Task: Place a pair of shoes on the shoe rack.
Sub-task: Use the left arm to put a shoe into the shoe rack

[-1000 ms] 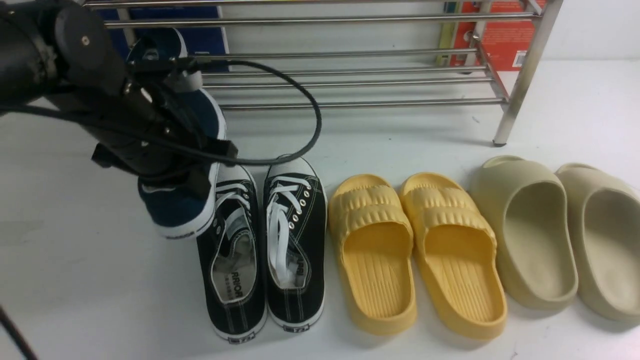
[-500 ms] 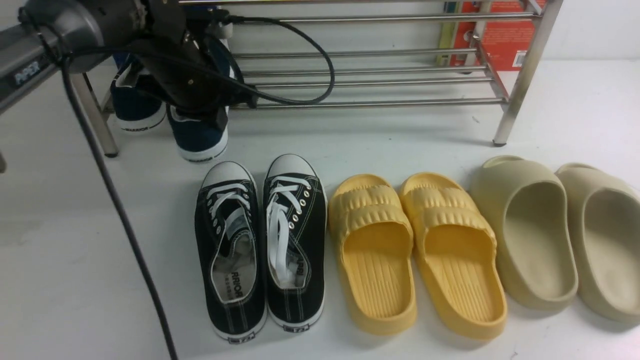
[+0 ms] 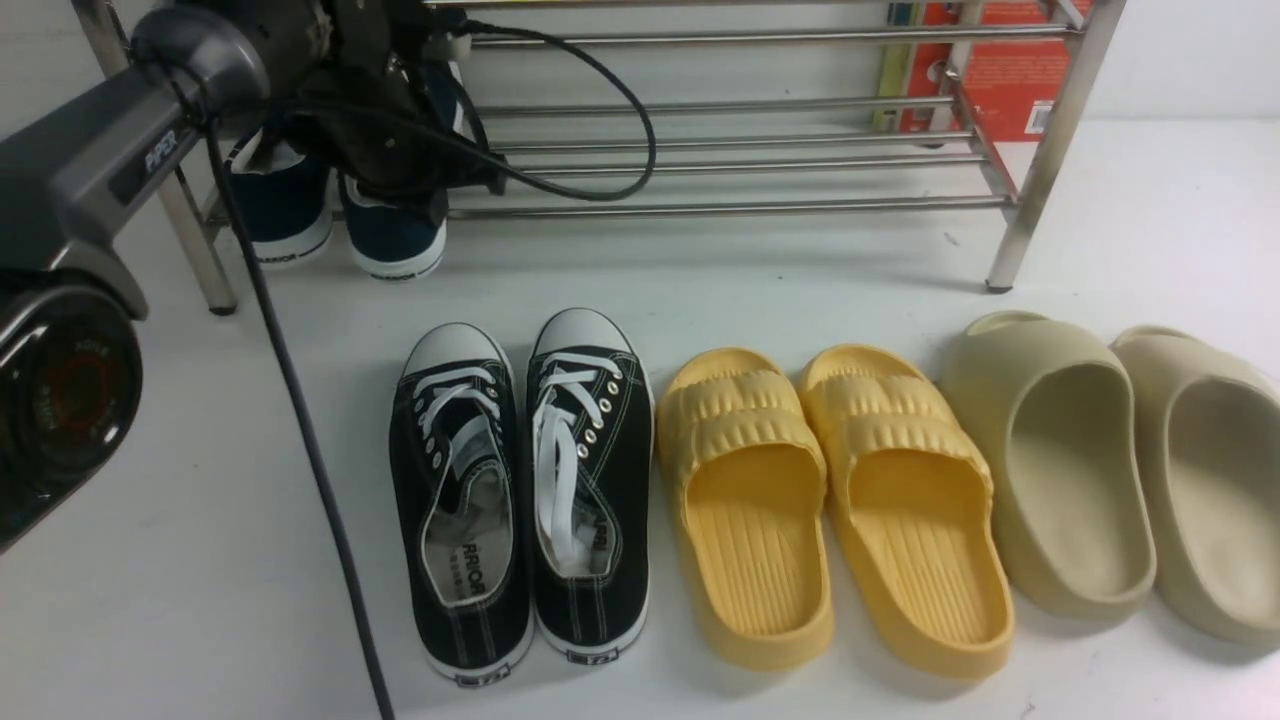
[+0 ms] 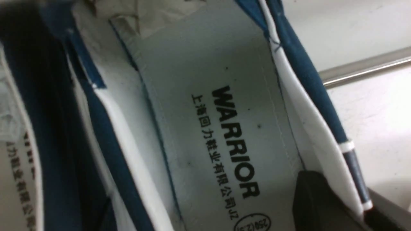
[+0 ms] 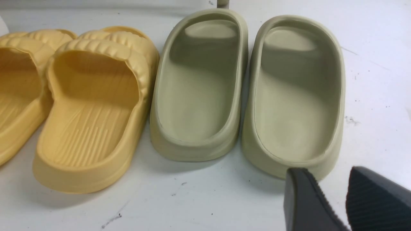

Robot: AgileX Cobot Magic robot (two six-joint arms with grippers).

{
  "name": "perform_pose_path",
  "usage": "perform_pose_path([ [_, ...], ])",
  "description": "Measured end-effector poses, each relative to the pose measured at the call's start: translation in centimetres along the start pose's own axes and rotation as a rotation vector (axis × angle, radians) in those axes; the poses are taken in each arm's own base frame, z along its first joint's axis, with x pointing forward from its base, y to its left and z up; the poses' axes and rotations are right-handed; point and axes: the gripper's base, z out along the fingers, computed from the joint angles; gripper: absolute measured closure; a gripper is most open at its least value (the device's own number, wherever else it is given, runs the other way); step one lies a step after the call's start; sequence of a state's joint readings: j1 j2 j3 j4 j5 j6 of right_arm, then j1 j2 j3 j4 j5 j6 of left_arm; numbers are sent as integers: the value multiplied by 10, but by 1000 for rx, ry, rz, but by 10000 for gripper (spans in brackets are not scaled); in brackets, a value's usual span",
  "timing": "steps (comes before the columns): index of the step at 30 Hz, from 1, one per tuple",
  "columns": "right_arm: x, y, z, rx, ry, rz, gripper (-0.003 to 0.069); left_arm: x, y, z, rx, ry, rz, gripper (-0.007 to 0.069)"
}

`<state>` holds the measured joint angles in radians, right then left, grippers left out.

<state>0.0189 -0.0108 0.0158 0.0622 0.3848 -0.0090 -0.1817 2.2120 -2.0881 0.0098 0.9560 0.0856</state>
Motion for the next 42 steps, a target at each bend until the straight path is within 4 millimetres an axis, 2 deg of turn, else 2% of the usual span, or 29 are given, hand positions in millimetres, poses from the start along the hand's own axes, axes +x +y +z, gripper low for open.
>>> perform_pose_path([
  [9, 0, 0, 0, 0, 0, 0, 419, -5, -4, -3, 47, -34, 44, 622],
  [19, 0, 0, 0, 0, 0, 0, 419, -2, 11, 8, 50, -37, -1, 622],
  [37, 0, 0, 0, 0, 0, 0, 419, -4, 11, 8, 53, -57, -5, 622],
  [42, 0, 0, 0, 0, 0, 0, 419, -5, 11, 6, 52, -61, -5, 593],
])
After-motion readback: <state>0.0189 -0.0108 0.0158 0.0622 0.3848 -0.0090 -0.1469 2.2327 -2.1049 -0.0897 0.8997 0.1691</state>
